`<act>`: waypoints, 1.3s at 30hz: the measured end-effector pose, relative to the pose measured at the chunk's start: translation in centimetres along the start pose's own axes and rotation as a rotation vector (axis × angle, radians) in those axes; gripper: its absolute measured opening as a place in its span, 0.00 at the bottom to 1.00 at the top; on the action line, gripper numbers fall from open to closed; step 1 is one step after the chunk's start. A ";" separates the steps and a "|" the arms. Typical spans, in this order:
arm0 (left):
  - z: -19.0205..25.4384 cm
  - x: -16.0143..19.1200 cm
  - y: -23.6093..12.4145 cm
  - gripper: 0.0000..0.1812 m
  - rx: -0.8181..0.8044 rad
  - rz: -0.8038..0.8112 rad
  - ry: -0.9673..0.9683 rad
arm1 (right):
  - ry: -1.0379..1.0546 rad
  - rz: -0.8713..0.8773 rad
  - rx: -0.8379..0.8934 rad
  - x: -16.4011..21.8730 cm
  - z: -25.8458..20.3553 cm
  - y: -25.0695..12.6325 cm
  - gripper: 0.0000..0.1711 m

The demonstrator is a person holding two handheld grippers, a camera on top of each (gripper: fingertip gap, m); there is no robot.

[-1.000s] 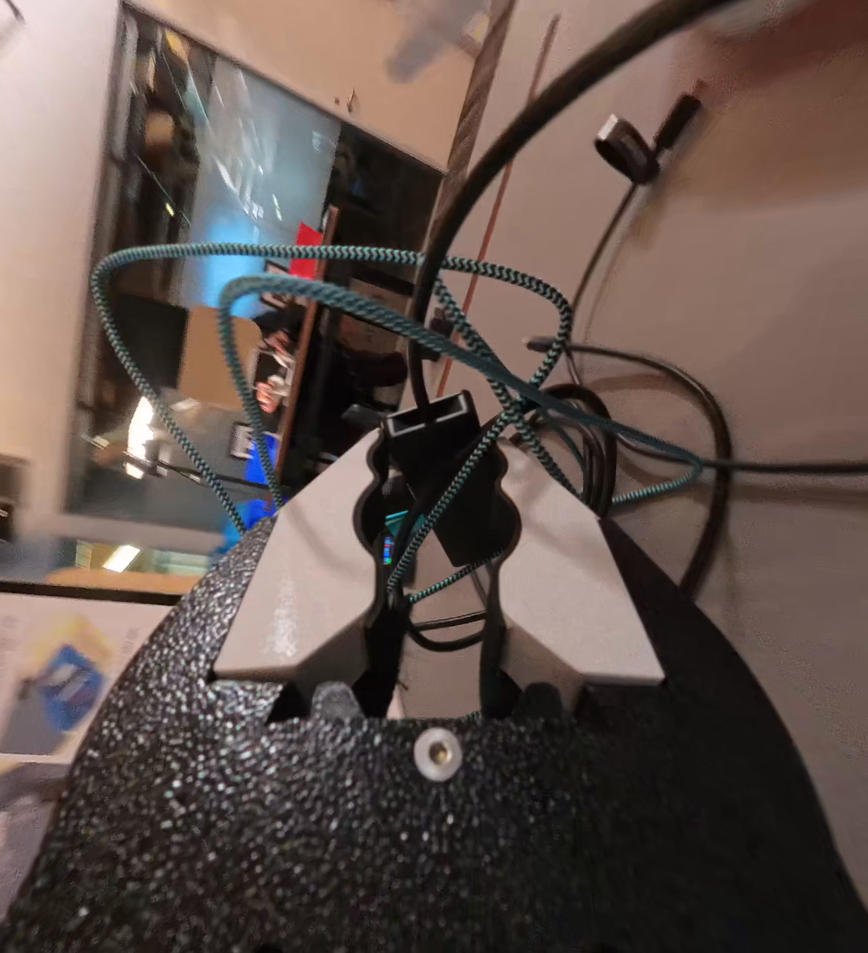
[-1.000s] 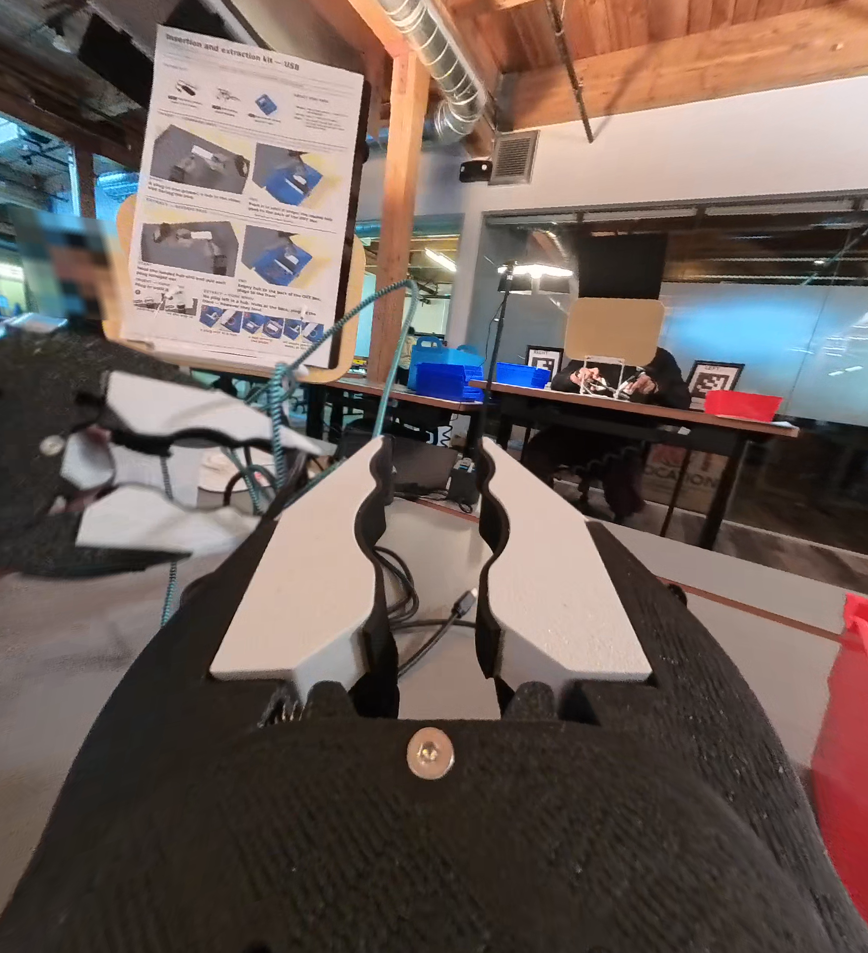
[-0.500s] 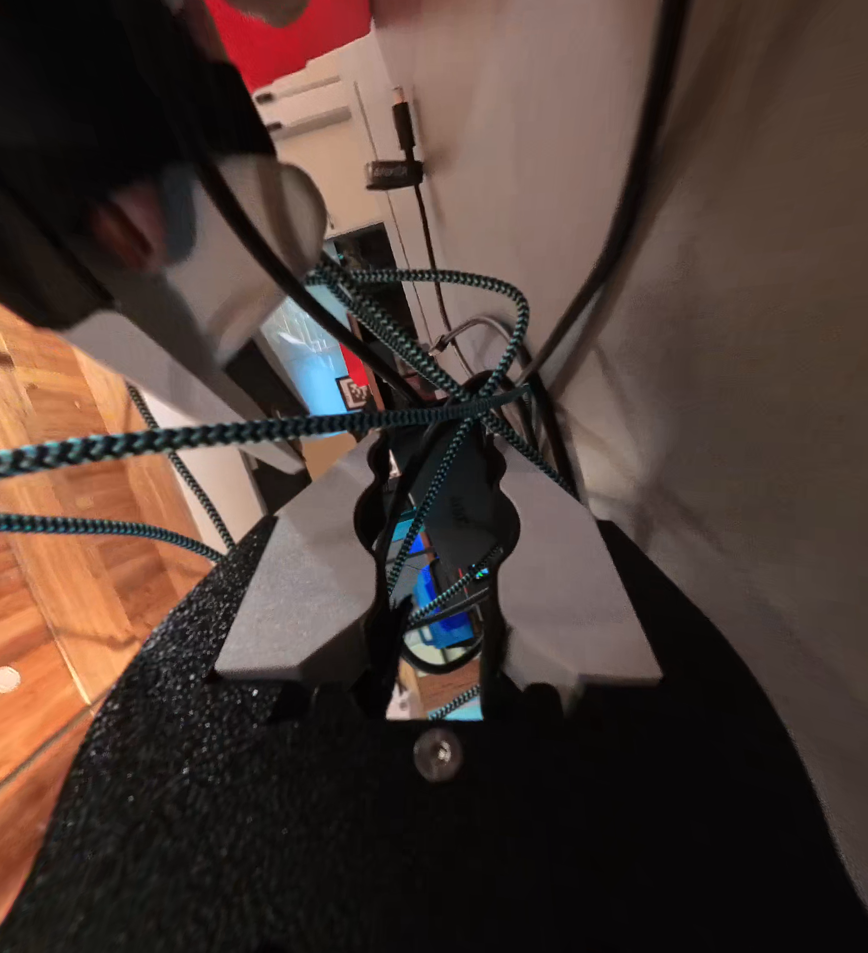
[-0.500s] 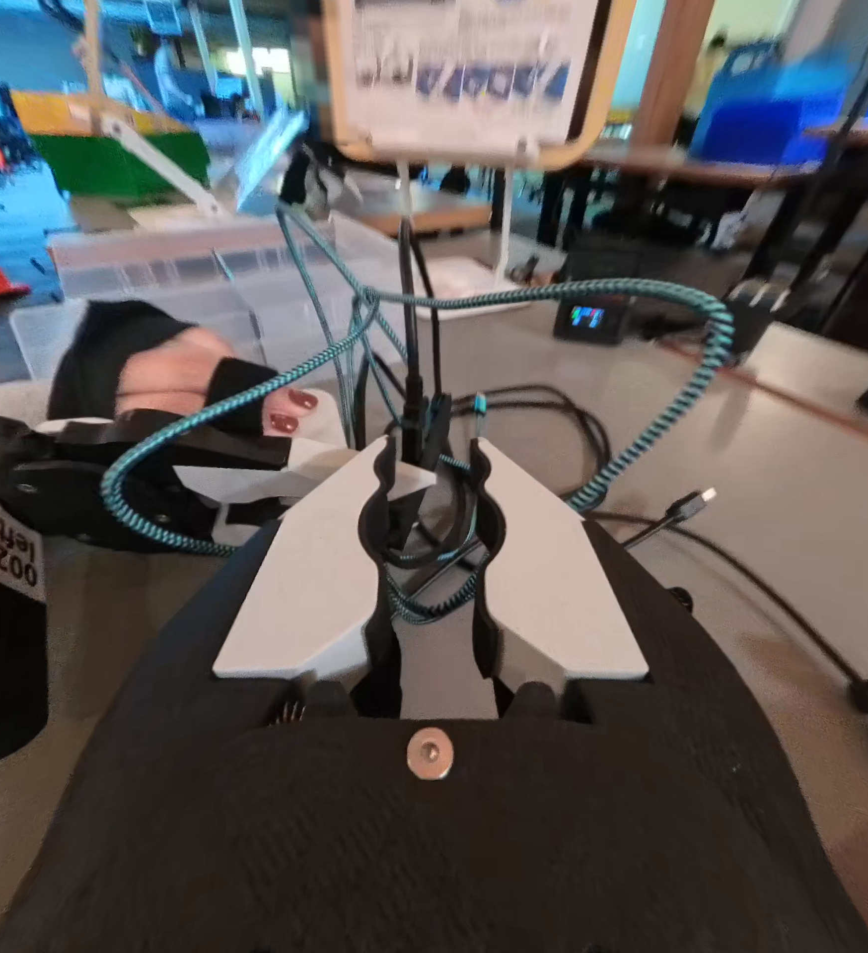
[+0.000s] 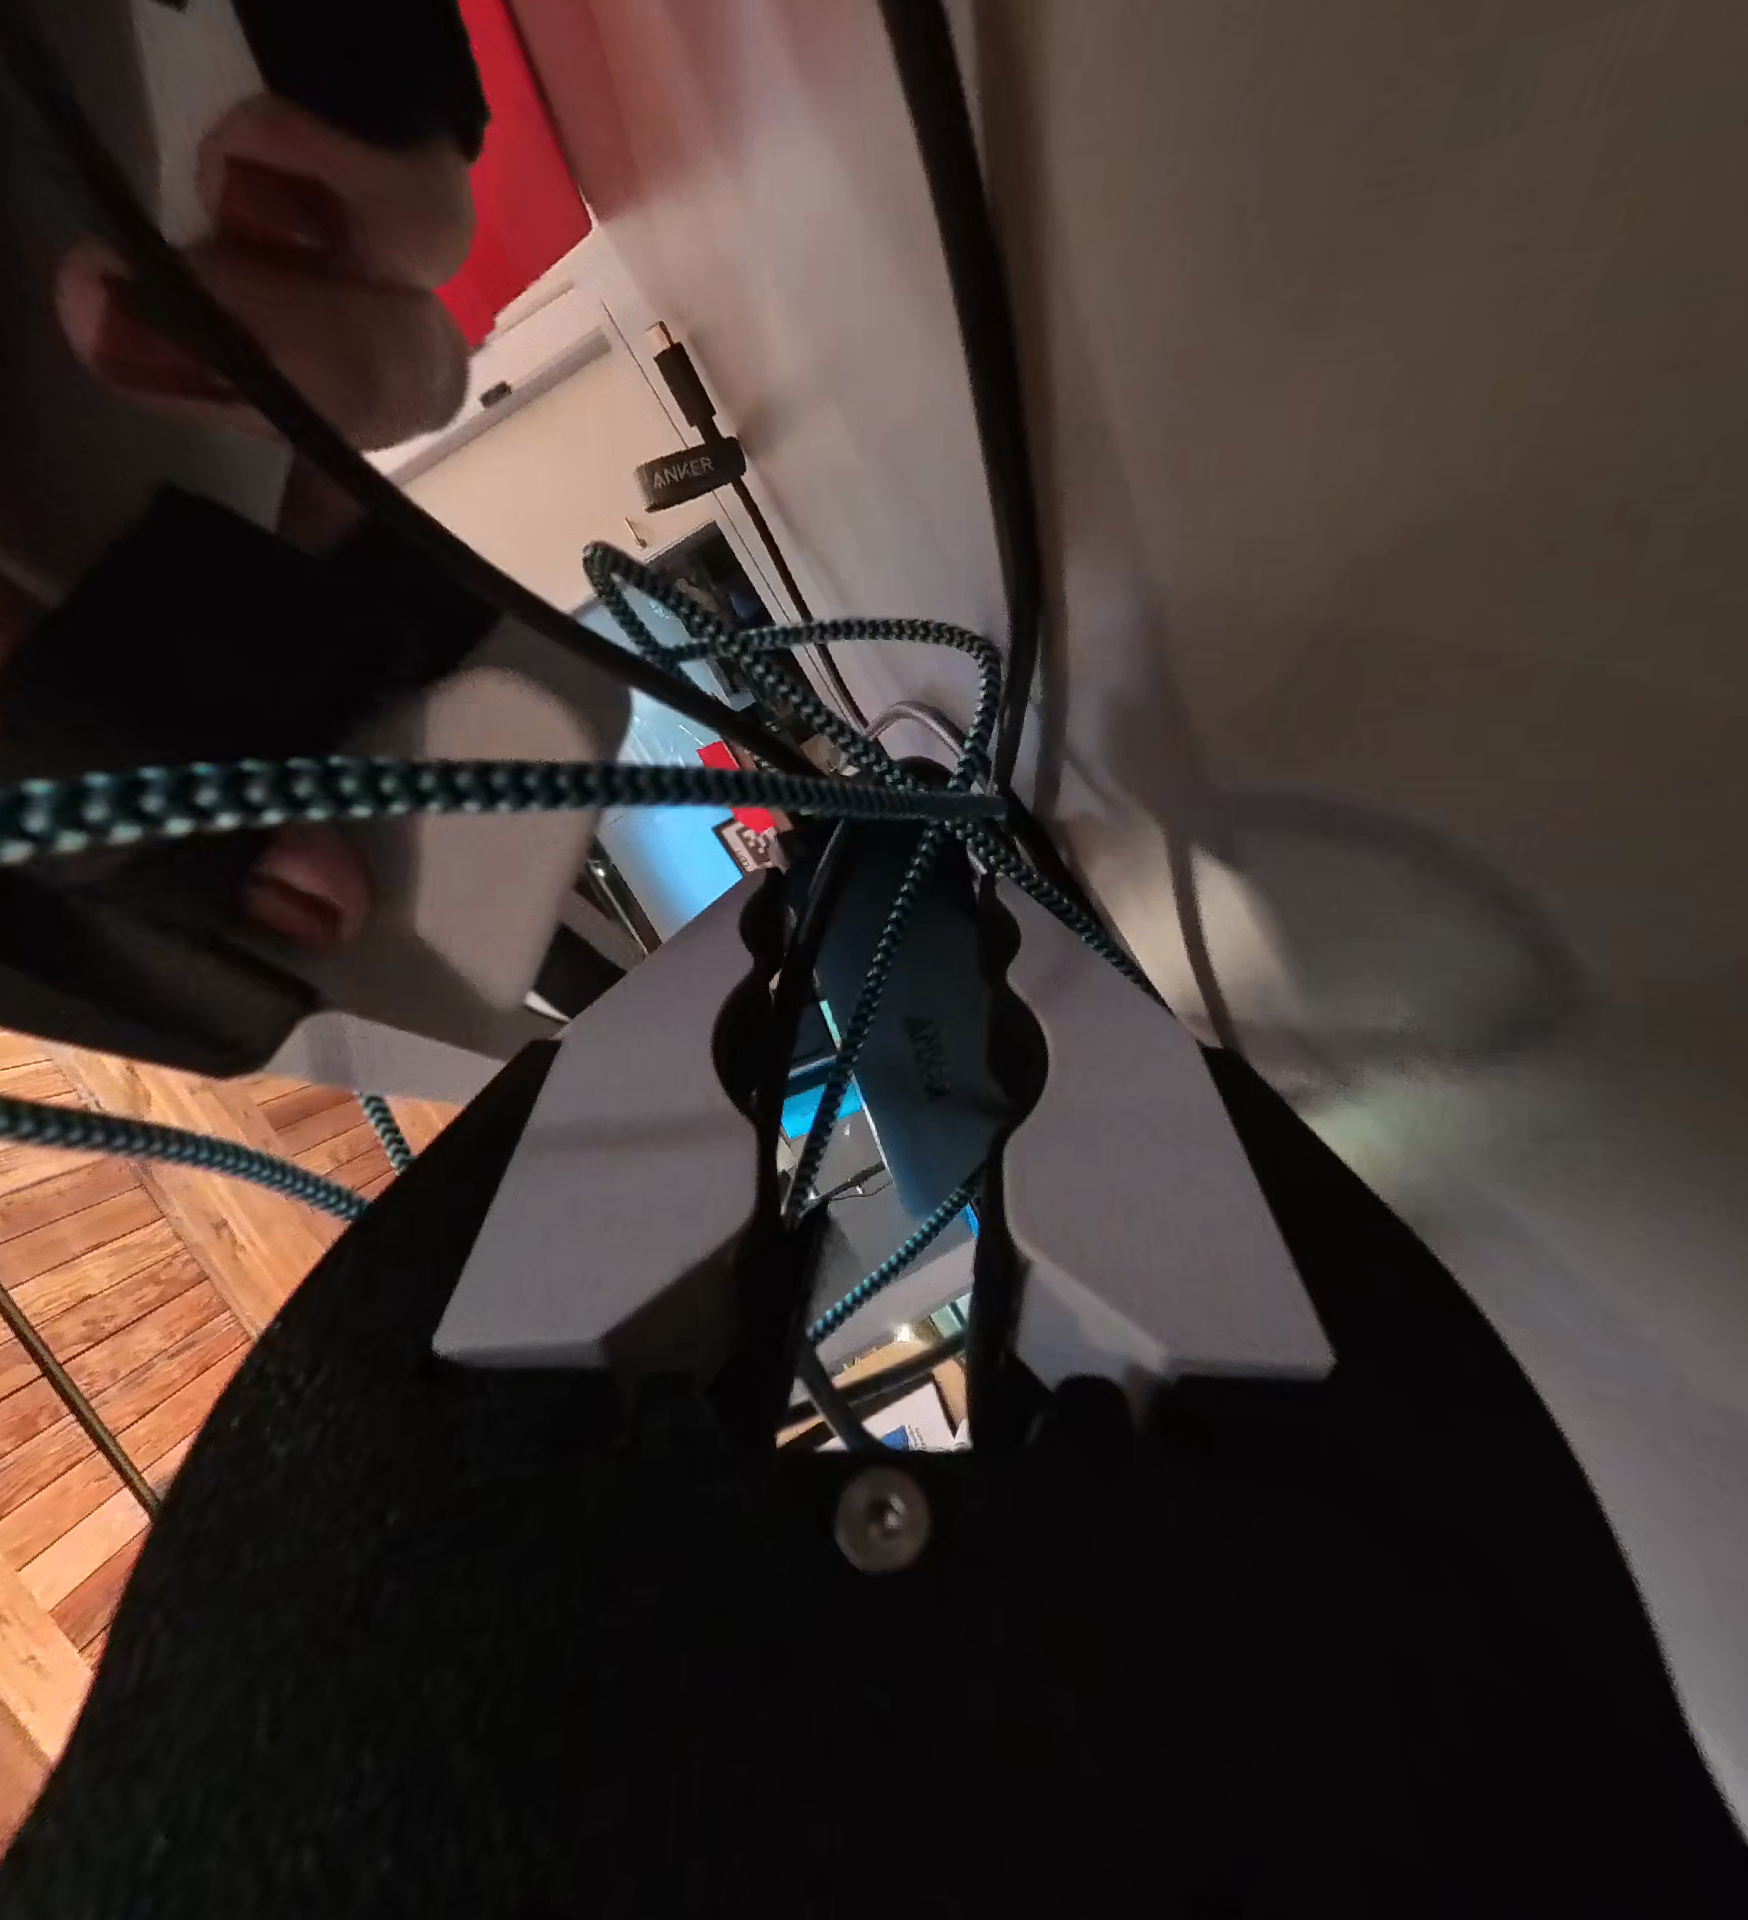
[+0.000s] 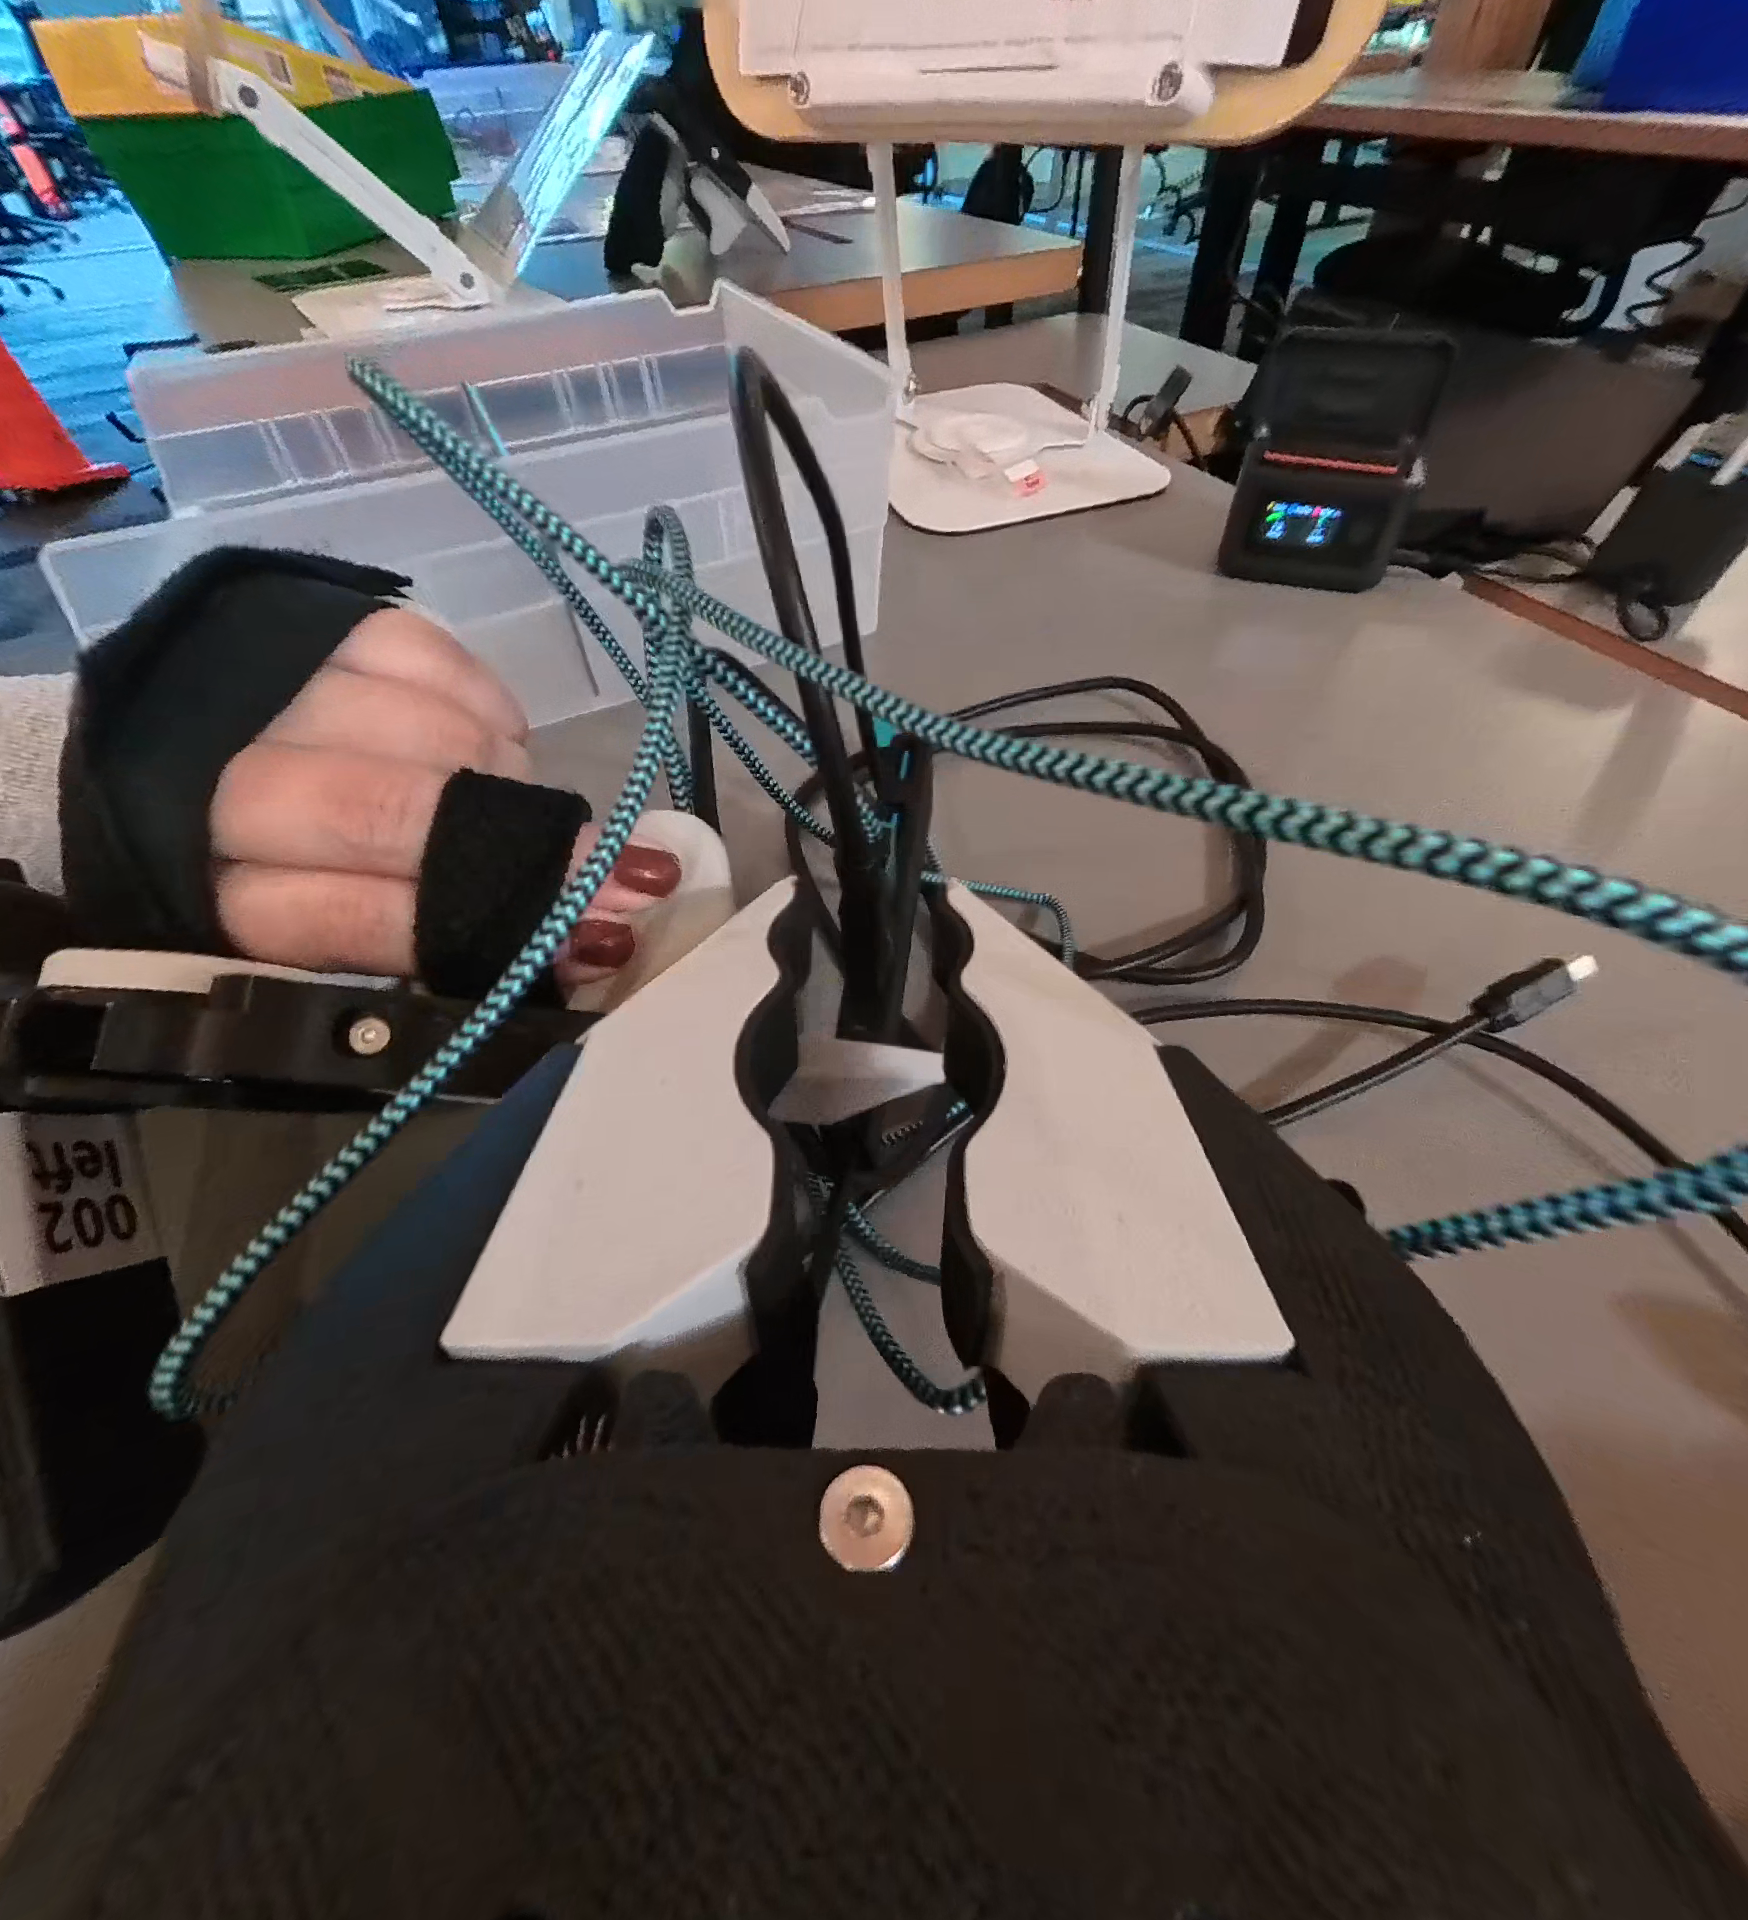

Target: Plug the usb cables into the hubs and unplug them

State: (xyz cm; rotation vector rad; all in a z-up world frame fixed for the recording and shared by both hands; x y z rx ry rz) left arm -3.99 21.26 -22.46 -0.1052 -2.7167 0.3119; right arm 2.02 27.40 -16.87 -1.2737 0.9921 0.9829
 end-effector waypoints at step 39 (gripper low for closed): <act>-7.3 14.1 2.6 0.42 1.247 0.381 -2.371 | -1.498 0.114 0.713 -0.6 -5.2 0.7 0.04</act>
Point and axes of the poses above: each gripper's, where its closed fingertips meet, y out along the fingers, x out of its underside, z = x × y across the jaws, the point moved 8 cm from there along -y, back along the fingers, and after that the axes turned 5 degrees about -y, right-handed, at the moved point
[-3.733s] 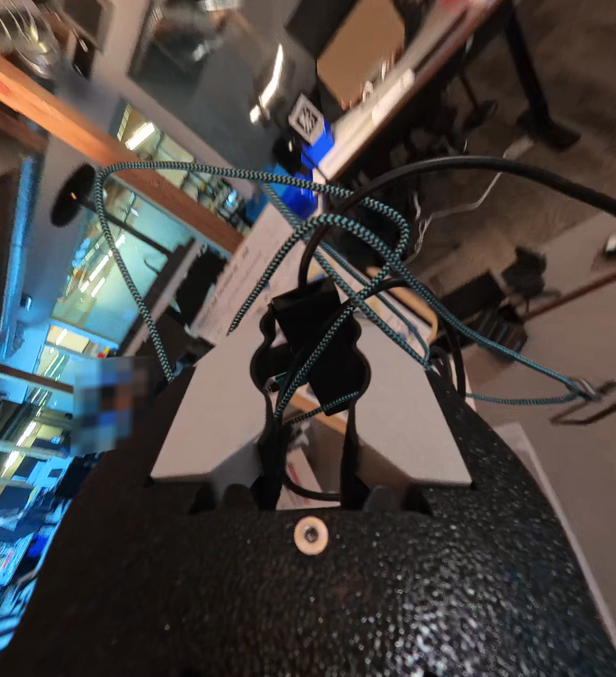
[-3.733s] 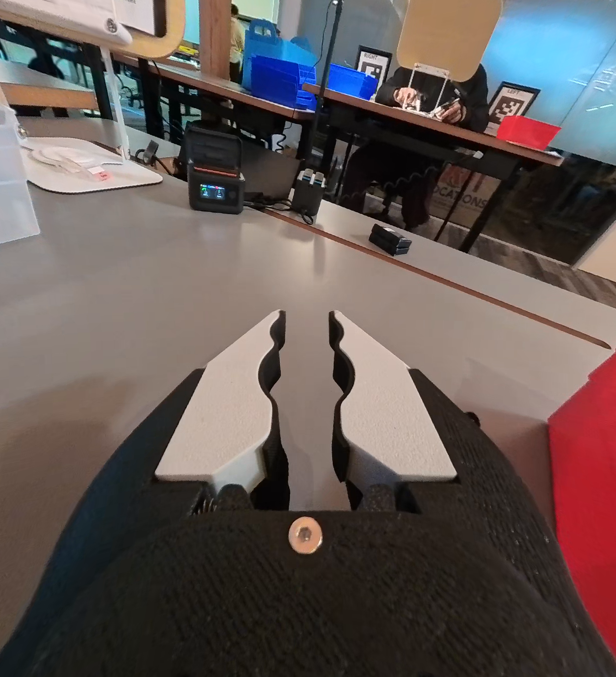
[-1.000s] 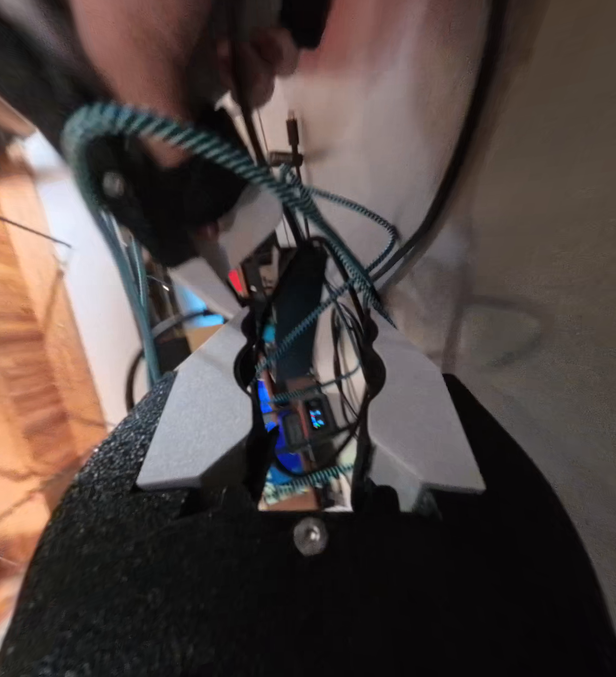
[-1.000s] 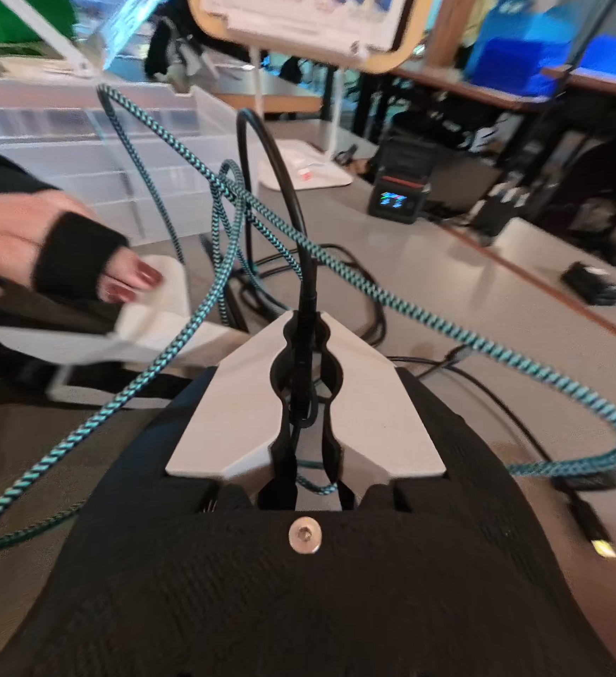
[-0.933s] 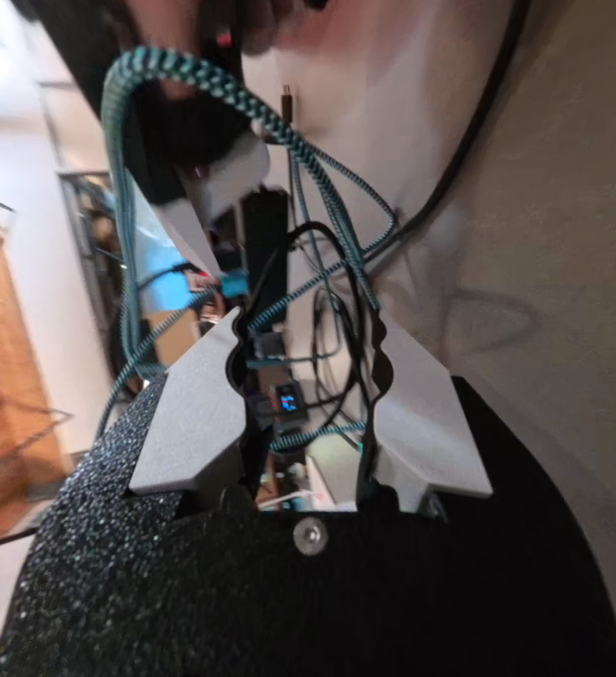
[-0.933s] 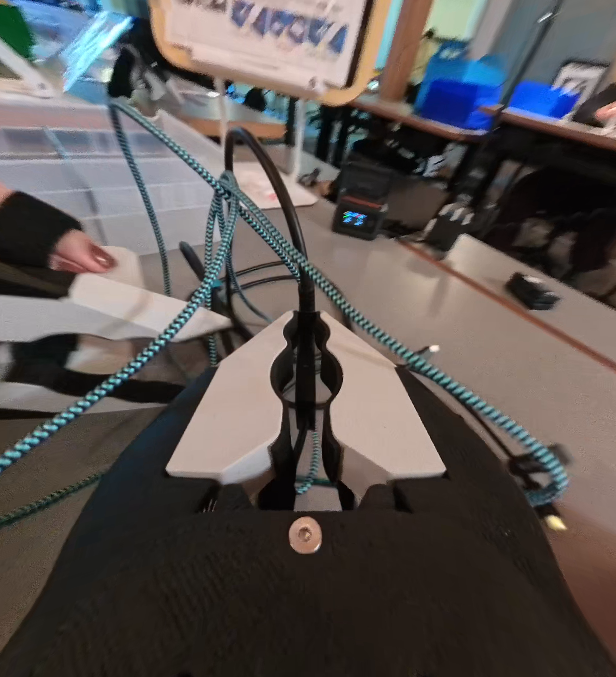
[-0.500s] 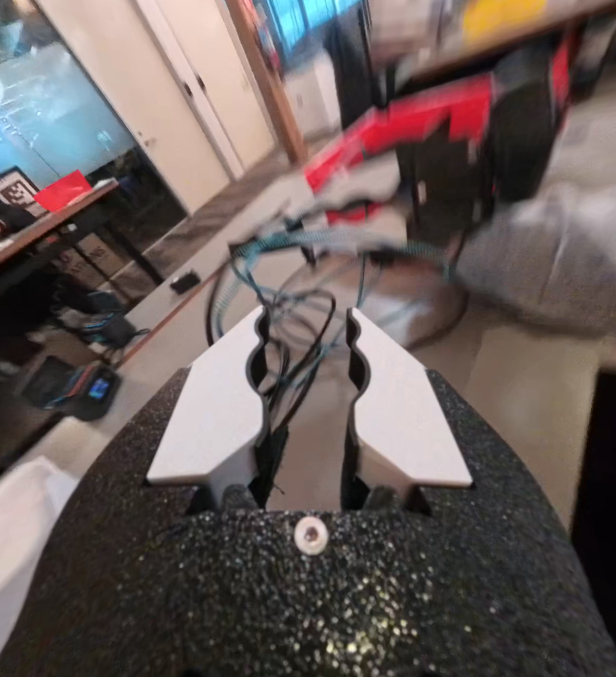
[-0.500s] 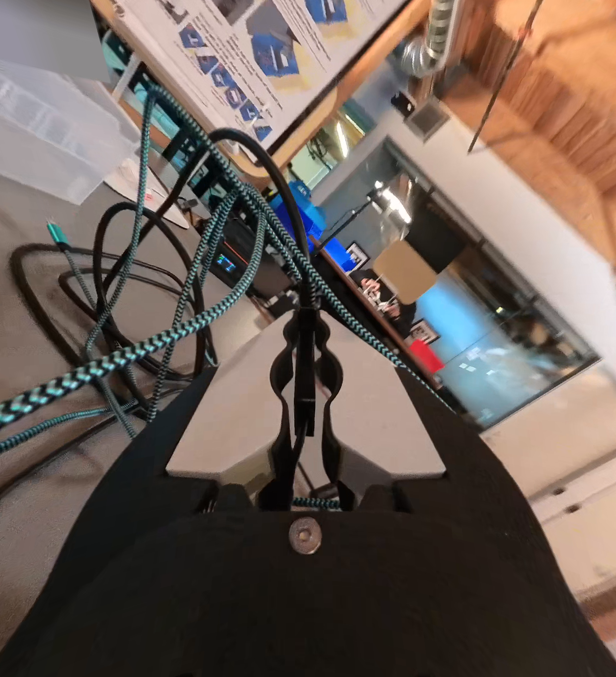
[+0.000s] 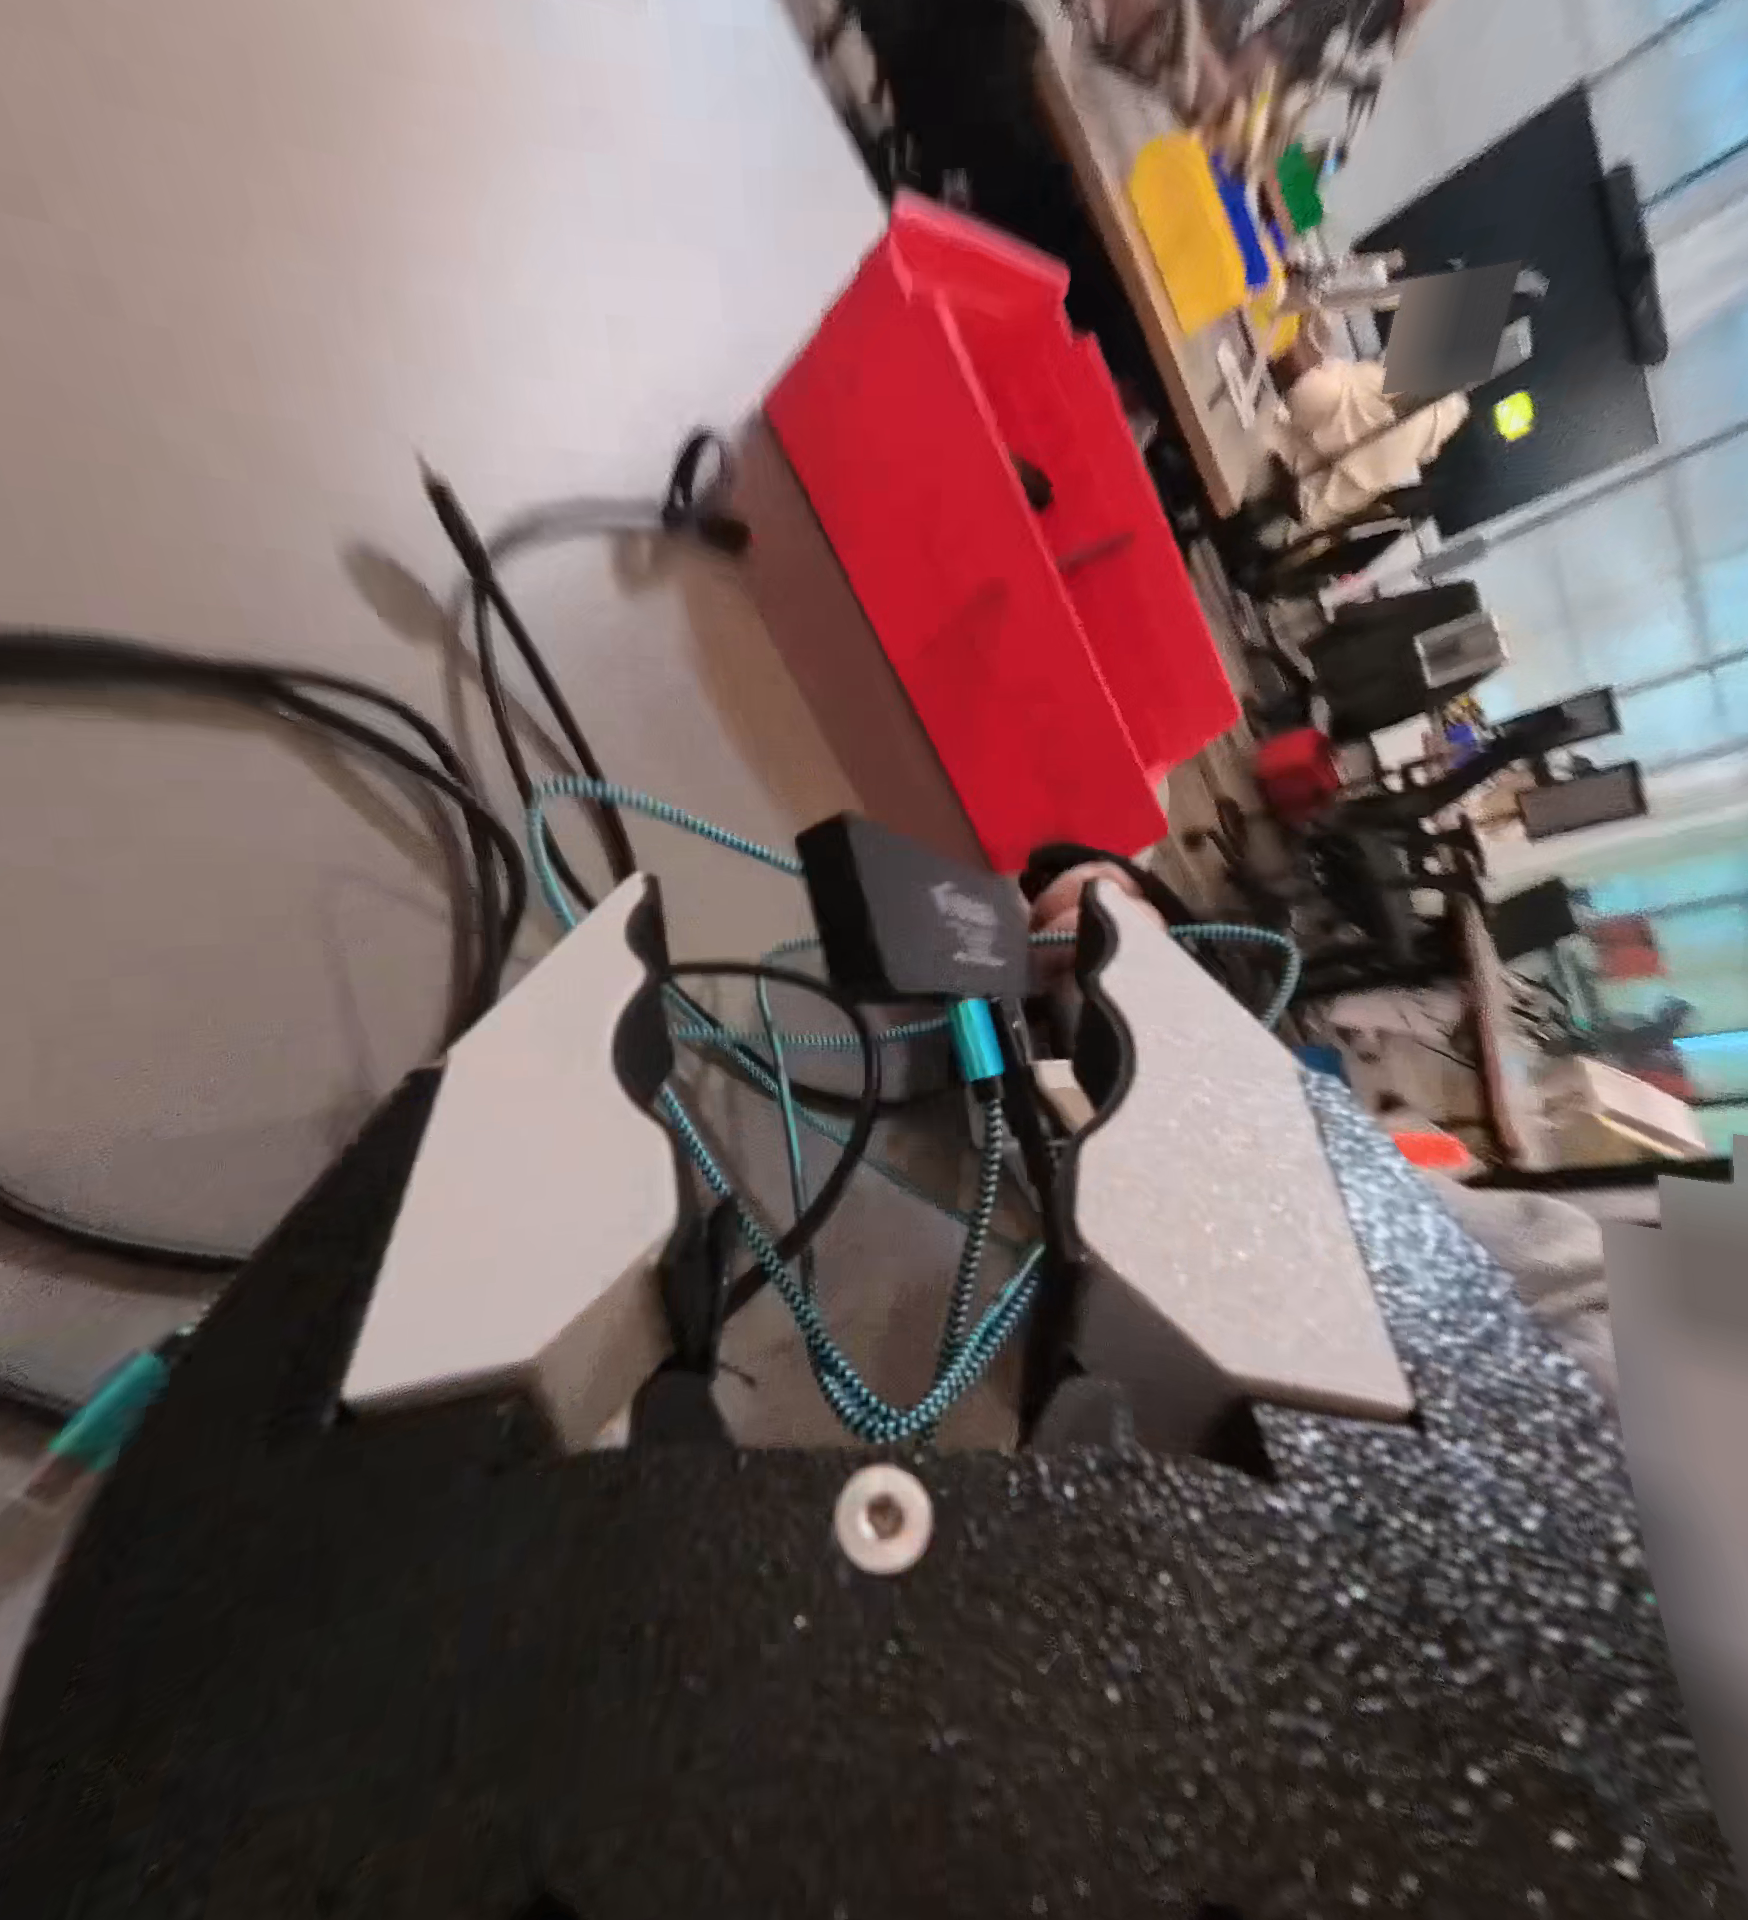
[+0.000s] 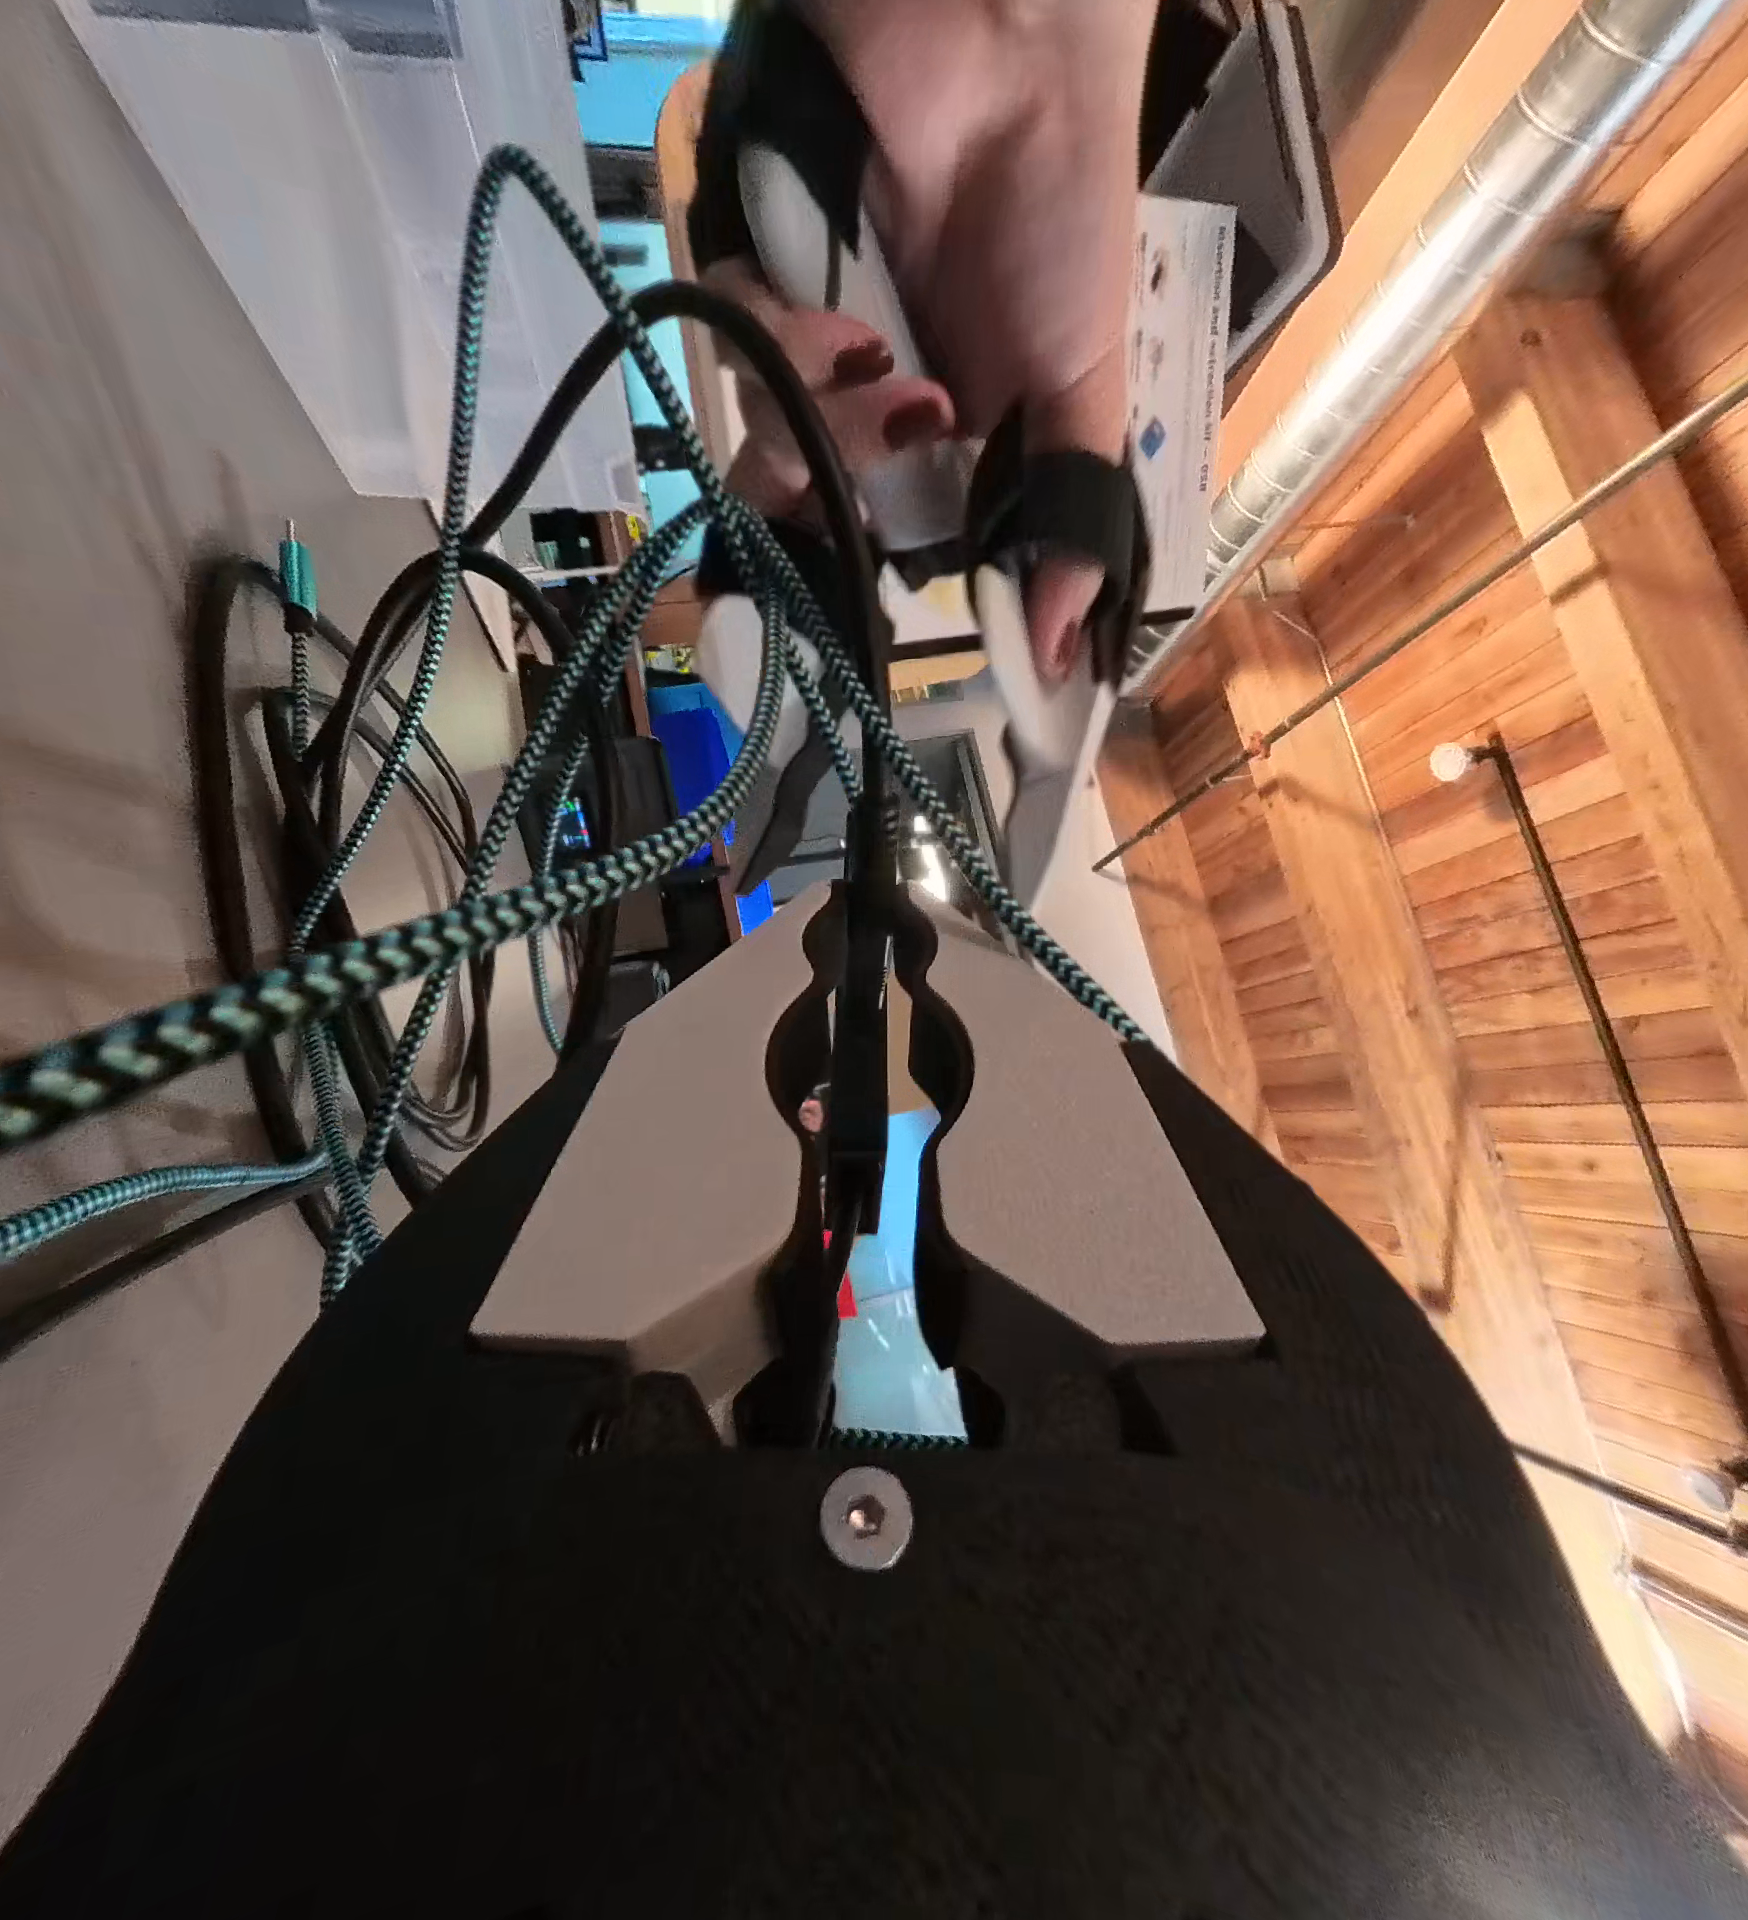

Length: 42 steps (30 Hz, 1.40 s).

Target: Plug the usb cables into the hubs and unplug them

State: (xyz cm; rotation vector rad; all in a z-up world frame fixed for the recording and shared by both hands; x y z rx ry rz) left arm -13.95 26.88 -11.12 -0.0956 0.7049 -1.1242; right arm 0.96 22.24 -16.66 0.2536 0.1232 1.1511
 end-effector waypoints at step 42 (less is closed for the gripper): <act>1.8 7.6 0.9 0.29 0.305 0.875 0.334 | 1.782 0.135 -0.492 3.5 5.0 -0.7 0.04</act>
Point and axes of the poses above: each gripper's, where its closed fingertips meet, y out along the fingers, x out of its underside, z = x × y across the jaws, the point moved 8 cm from there along -y, back along the fingers, and after that the axes turned 5 degrees about -y, right-handed, at the moved point
